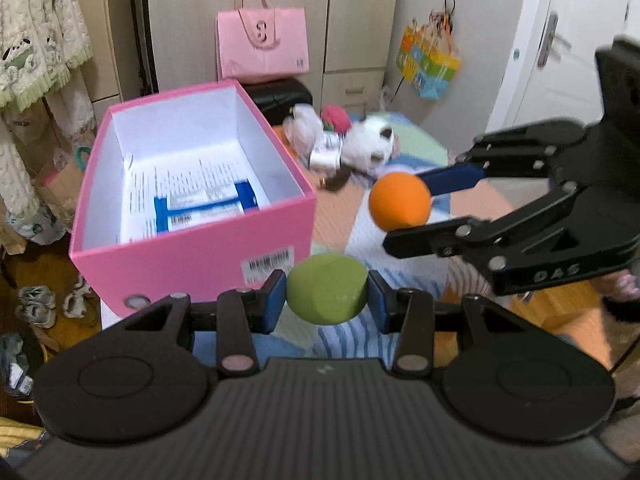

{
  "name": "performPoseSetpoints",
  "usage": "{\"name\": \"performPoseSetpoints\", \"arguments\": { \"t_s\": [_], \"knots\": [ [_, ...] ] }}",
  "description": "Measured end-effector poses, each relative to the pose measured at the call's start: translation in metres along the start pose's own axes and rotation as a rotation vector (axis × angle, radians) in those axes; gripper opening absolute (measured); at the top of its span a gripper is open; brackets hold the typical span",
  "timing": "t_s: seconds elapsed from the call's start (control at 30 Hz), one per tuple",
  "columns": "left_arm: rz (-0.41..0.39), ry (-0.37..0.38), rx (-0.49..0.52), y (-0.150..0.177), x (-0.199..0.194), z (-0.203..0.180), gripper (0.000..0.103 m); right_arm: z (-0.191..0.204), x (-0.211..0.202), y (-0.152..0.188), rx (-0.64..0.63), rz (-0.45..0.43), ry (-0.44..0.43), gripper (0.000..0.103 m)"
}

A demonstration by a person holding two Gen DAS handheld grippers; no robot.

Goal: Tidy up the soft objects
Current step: 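Carry both sponges in the two tools over the pink box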

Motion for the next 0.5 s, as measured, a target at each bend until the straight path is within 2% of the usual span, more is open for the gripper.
{"name": "performPoseSetpoints", "arguments": {
  "t_s": [0.07,0.2,0.37,0.5],
  "knots": [
    [-0.039,0.009,-0.025,-0.006,-0.008,0.01,0.042,0.0,0.003,-0.009,0.002,-0.02,-0.004,0.052],
    [-0.093,-0.03,-0.04,-0.018,-0.013,0.031,0.042,-0.001,0.017,-0.025,-0.015,-0.066,-0.003,0.052],
    [-0.105,-0.075,-0.101,-0.038,-0.002,0.069,0.042,-0.002,0.053,-0.048,-0.087,-0.078,0.03,0.052],
    [-0.071,-0.102,-0.158,-0.06,0.019,0.104,0.042,-0.001,0.088,-0.069,-0.171,-0.049,0.027,0.052]
  ]
}}
Point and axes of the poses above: each gripper's, at about its wrist camera, not at the fingertips, and x roughly the way its jaws point, z to its left, y to its underside, the point moved 4 cm from there along x, roughly the way its jaws point, and after that the axes turned 11 degrees about y, right-handed, at the moved point
